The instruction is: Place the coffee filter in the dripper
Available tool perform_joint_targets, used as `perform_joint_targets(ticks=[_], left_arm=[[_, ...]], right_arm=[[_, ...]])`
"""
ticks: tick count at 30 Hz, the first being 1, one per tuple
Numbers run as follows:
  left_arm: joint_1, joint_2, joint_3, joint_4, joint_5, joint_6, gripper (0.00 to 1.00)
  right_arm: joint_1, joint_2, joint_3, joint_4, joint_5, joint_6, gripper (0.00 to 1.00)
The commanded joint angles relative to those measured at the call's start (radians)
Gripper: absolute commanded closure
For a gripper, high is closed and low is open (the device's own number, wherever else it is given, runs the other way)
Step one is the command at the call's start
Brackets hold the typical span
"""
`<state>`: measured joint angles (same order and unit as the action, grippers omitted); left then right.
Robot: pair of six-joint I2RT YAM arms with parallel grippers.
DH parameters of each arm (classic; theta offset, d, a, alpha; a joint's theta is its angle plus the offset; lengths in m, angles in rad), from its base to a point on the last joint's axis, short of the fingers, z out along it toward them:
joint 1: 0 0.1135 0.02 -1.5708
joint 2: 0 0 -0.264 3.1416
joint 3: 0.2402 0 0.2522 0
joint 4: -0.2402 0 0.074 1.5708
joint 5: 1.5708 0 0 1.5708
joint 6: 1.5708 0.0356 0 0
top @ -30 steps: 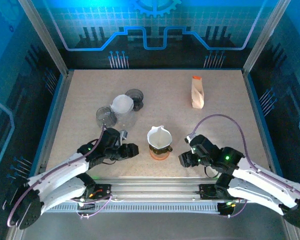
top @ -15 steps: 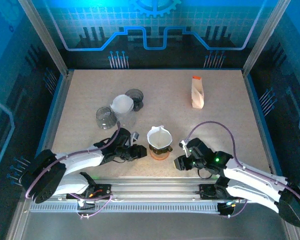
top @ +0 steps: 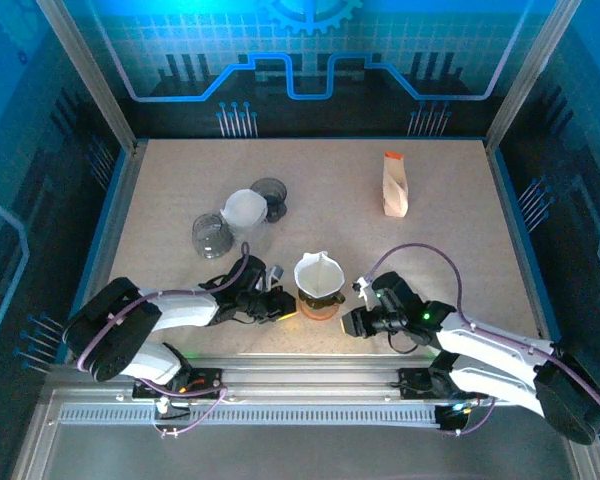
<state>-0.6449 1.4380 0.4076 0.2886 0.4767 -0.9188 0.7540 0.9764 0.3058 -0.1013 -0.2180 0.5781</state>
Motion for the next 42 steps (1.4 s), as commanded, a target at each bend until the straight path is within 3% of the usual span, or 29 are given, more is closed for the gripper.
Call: perform_joint_targets(ticks=[1, 11, 19, 42], left_arm=[[0.006, 0.013, -0.003, 0.053, 0.04, -0.017, 0.89], [0.01, 0.1, 0.01, 0.175, 0.083, -0.064, 1.0], [0.014, 0.189, 0.029, 0.323, 0.113, -0.137, 1.0], [0.014, 0.347, 0.219, 0.338, 0.057, -0.165, 1.0]], right_arm=[[-0.021, 0.027, -0.02, 0.098, -0.053, 0.027, 0.7], [-0.041, 0.12, -0.033, 0.213, -0.093, 0.054, 0.72], [-0.074, 0.177, -0.042, 0.292, -0.112, 0.067, 0.74], [-0.227, 0.363, 0.016, 0.523, -0.167, 0.073, 0.77]])
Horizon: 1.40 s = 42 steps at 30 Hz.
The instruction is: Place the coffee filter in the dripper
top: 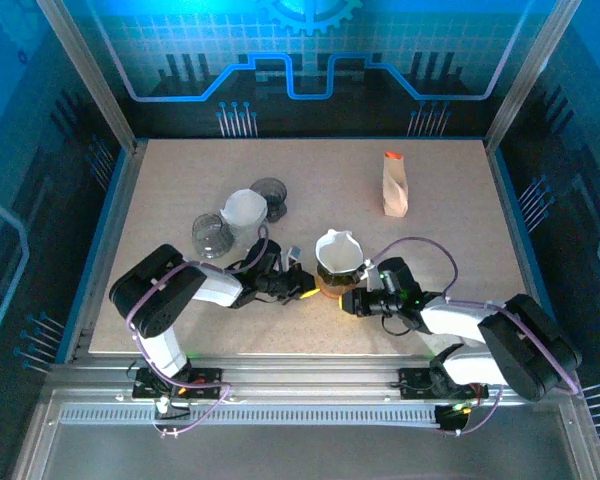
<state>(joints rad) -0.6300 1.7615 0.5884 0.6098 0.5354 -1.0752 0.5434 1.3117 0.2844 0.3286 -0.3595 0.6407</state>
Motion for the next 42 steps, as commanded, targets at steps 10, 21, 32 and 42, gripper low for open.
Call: perform_joint_targets(ticks=[10, 21, 32, 42], left_arm=[[0.036, 0.037, 0.11, -0.066, -0.032, 0.018, 1.0], [0.067, 0.028, 0.117, -0.138, -0.06, 0.02, 1.0], [0.064, -0.11, 0.037, -0.208, -0.086, 0.017, 1.0], [0.054, -0.315, -0.058, -0.336, -0.125, 0.033, 1.0]], right_arm=[[-0.065, 0.165, 0.102, 0.2, -0.04, 0.033, 0.78], [-0.118, 0.338, 0.18, 0.35, -0.06, 0.095, 0.8], [-0.125, 0.471, 0.285, 0.414, -0.055, 0.152, 0.81], [-0.128, 0.548, 0.376, 0.412, -0.011, 0.192, 0.81]])
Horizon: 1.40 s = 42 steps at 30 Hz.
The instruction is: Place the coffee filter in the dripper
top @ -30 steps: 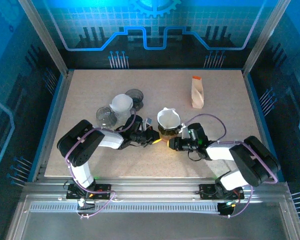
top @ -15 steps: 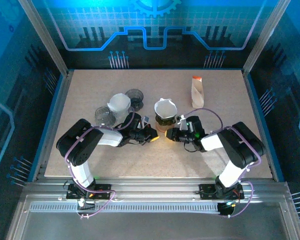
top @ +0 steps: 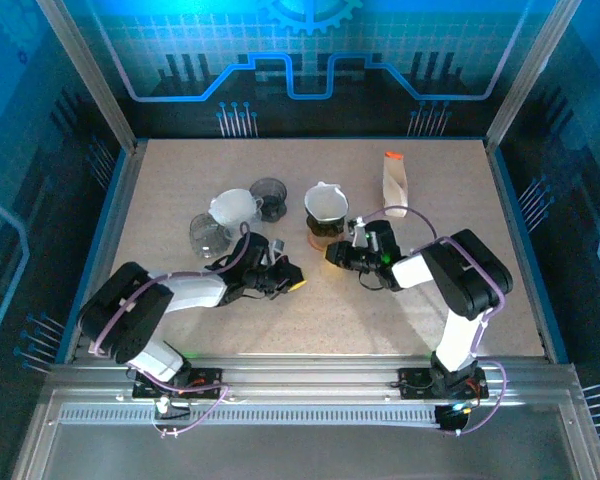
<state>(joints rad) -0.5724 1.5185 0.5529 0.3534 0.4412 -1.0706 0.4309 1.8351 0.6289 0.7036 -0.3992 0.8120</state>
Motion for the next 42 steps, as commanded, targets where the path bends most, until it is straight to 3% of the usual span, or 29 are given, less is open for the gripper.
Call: perform_joint_targets(ticks=[1, 21, 25, 30, 37, 42], left_arm=[[-0.005, -0.097, -0.029, -0.103, -0.038, 0.037, 1.0], [-0.006, -0.628, -0.112, -0.593, -0.192, 0.112, 1.0], [-0.005, -0.718, -0.107, -0.688, -0.238, 0.116, 0.85], [-0.004, -0.804, -0.085, -0.79, -0.301, 0.125, 0.61], [-0.005, -0.866, -0.057, -0.89, -0.377, 0.12, 0.44], [-0.003, -0.923, -0.03, -0.985, -0.475, 0.112, 0.32]], right_arm=[[-0.015, 0.031, 0.038, 0.039, 0.035, 0.026, 0.81], [-0.045, 0.182, 0.245, -0.006, 0.088, 0.073, 0.8], [-0.046, 0.174, 0.245, -0.011, 0.095, 0.082, 0.77], [-0.045, 0.125, 0.174, 0.016, 0.107, 0.109, 0.64], [-0.028, 0.015, 0.049, 0.017, 0.156, 0.134, 0.45], [-0.003, -0.115, -0.029, -0.071, 0.232, 0.126, 0.39]])
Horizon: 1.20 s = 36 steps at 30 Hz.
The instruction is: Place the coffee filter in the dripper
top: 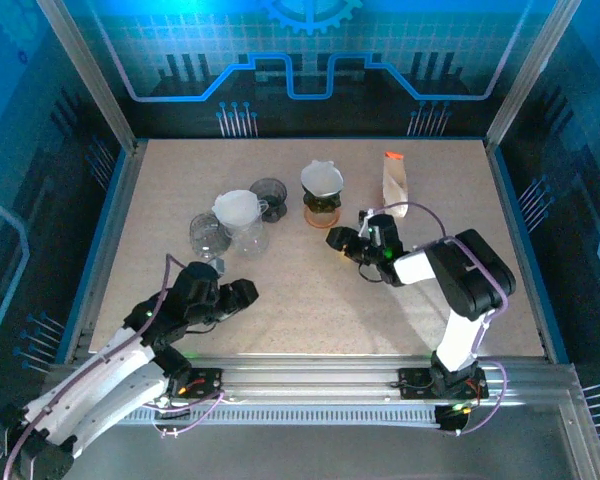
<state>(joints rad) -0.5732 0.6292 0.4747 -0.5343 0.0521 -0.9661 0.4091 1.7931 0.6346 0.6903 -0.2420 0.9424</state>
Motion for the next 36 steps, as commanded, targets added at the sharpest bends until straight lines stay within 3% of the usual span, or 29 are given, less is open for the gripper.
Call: perform_joint_targets(ticks=[1, 6, 15, 19, 27, 36], left_arm=[[0.001, -0.043, 0.056, -0.118, -0.108, 0.008, 0.31], [0.05, -0.063, 0.106, -0.248, -0.2, -0.002, 0.33], [0.407, -0.04, 0.11, -0.201, -0.015, 0.074, 0.52], [0.569, -0.002, 0.078, -0.059, 0.114, 0.071, 0.59], [0.736, 0.143, 0.05, 0.25, 0.17, 0.026, 0.58], [0.785, 0.389, 0.071, 0.532, 0.176, 0.011, 0.59]], right_arm=[[0.024, -0.098, -0.043, -0.091, 0.093, -0.01, 0.39], [0.063, -0.253, -0.056, -0.279, 0.197, -0.083, 0.39], [0.129, -0.413, -0.048, -0.414, 0.318, -0.197, 0.4], [0.149, -0.429, -0.046, -0.449, 0.328, -0.227, 0.4], [0.157, -0.438, -0.047, -0.455, 0.325, -0.237, 0.41], [0.156, -0.446, -0.049, -0.462, 0.322, -0.237, 0.41]])
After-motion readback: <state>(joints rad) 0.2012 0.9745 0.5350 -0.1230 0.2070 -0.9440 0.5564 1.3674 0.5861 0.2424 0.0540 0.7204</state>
